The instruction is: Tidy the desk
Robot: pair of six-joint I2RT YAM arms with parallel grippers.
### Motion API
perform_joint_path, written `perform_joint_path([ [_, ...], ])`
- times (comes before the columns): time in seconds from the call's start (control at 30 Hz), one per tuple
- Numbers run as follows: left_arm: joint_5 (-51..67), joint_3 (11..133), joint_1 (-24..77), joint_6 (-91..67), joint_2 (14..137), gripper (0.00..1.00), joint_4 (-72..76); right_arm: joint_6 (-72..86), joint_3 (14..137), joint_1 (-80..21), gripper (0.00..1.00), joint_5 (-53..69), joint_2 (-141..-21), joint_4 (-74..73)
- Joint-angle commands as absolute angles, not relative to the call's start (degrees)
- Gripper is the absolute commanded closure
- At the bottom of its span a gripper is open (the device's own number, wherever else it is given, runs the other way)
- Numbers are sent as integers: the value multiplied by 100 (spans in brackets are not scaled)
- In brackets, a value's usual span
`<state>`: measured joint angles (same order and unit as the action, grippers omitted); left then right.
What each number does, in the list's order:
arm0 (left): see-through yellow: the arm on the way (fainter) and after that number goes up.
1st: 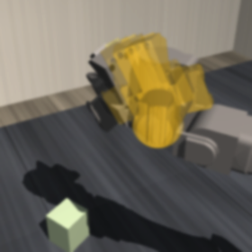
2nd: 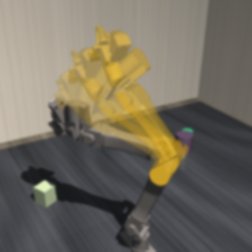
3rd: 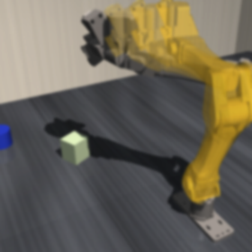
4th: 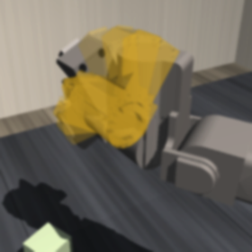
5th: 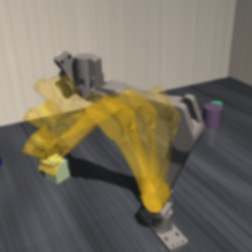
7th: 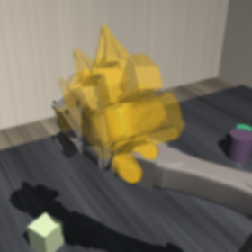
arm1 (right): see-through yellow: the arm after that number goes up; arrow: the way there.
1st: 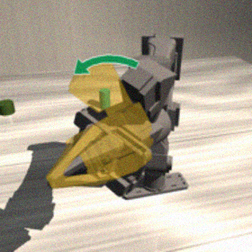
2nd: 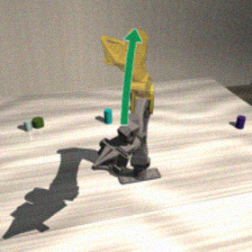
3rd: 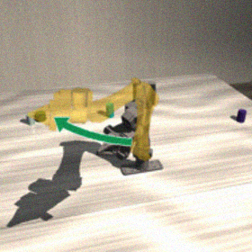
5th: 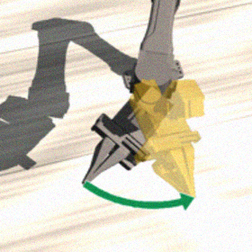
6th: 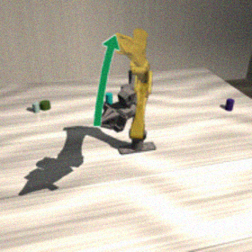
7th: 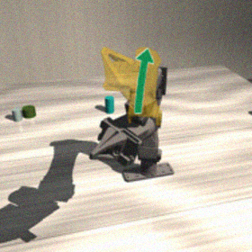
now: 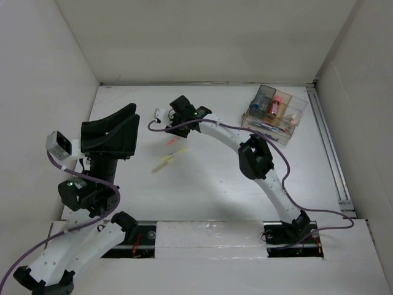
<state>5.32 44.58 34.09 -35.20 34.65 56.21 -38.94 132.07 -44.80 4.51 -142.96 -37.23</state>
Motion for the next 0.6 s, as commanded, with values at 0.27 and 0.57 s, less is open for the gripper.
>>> perform_joint_path([
  [0.27,439,4474,3437,-3182,3314,61,5915,-4175,13570,-4570,51,492,-14598,-4008],
  [0.57,422,4438,3437,-3085,3278,61,5924,-4166,13851,-4570,50,694,-14853,-4025],
])
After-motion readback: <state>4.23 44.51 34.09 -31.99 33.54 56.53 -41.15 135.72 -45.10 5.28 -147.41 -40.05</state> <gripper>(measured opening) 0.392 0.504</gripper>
